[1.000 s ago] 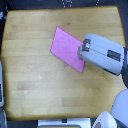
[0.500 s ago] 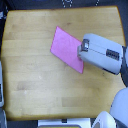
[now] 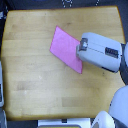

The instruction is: Folding a cloth

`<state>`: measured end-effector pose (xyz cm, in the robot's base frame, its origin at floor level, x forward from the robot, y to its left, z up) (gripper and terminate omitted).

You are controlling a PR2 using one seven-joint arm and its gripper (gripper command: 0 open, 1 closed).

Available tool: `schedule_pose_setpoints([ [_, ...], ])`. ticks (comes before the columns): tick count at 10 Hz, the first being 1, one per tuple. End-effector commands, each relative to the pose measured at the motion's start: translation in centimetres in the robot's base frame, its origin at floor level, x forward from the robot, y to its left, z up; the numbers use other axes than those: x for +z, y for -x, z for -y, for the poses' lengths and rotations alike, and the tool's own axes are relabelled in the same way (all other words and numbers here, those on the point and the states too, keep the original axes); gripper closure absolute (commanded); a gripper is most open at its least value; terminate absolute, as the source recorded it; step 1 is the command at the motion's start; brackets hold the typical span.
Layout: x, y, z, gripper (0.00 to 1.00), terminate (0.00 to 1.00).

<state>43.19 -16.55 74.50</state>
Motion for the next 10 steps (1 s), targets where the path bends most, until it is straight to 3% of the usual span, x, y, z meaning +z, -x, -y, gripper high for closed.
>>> schedule_pose_setpoints([
  [1,3.0,-4.4,-5.3,1.00,0.00],
  [7,1.7,-7.4,-13.8,1.00,0.00],
  [10,2.6,-8.9,-17.6,1.00,0.00],
])
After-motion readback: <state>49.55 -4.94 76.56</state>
